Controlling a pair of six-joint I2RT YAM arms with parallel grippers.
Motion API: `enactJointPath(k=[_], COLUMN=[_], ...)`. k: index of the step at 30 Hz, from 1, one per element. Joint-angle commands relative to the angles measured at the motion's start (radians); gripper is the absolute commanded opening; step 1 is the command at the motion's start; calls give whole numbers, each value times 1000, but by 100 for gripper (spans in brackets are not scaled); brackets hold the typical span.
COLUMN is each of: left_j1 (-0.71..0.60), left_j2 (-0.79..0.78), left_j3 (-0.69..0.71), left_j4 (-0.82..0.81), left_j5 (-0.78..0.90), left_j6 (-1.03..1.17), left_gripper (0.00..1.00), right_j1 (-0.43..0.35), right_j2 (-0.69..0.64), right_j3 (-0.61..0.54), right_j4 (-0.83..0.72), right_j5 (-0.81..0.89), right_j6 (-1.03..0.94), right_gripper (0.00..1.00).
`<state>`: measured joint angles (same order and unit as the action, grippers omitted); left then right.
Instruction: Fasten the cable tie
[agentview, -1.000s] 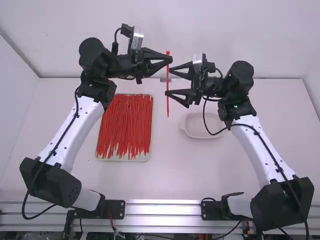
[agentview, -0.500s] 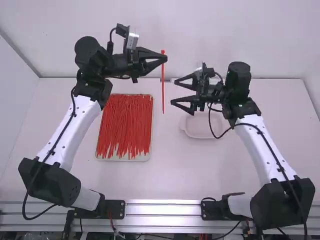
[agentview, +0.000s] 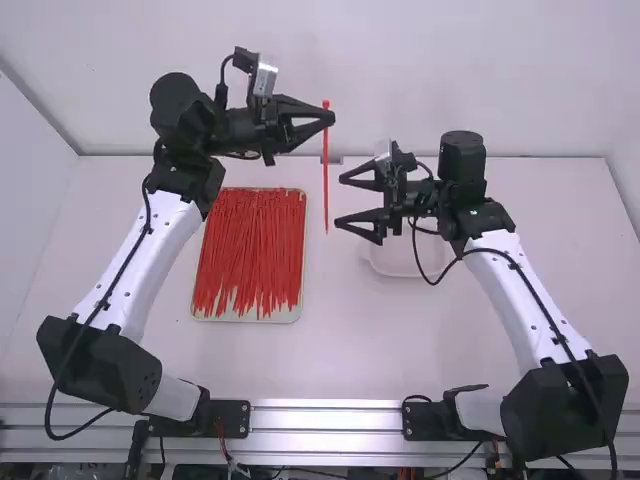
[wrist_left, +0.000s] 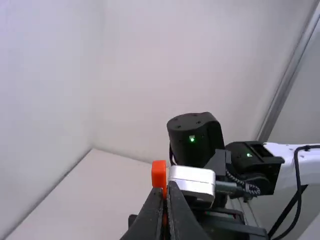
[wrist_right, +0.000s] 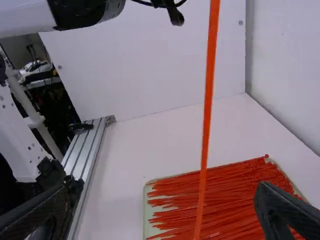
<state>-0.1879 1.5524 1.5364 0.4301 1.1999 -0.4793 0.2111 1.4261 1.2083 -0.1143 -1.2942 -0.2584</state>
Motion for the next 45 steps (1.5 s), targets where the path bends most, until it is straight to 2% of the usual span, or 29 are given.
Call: enactJointPath(k=[1, 5, 9, 13, 18, 26, 35, 40, 45], left_j1=[20, 39, 51, 49, 73, 137, 152, 147, 124], left_j2=[3, 3, 3, 13, 56, 169, 201, 201, 201], left_j3=[24, 24, 24, 24, 24, 24, 24, 24, 24], left_j4=[3, -79, -150, -159, -138, 12, -54, -78, -72], left_j5=[11, -17, -79, -106, -119, -109, -106, -39, 27], left_j6=[-56, -43, -26, -27, -78, -365, -538, -594, -703], left_gripper=[2, 2, 2, 2, 2, 2, 3, 3, 3], right_j1=[-3, -4, -12, -12, -8, 35, 57, 57, 59], right_j2=[6, 6, 6, 6, 6, 6, 6, 6, 6], right_j3=[8, 8, 8, 3, -13, -26, -26, -26, -26], right_j4=[4, 5, -21, -33, 12, 25, 26, 24, 24], right_j5=[-6, 16, 161, 277, 296, 294, 281, 200, 191], right_j6=[-12, -12, -12, -8, -31, -318, -652, -842, -980], right_gripper=[99, 99, 99, 99, 99, 99, 99, 99, 99])
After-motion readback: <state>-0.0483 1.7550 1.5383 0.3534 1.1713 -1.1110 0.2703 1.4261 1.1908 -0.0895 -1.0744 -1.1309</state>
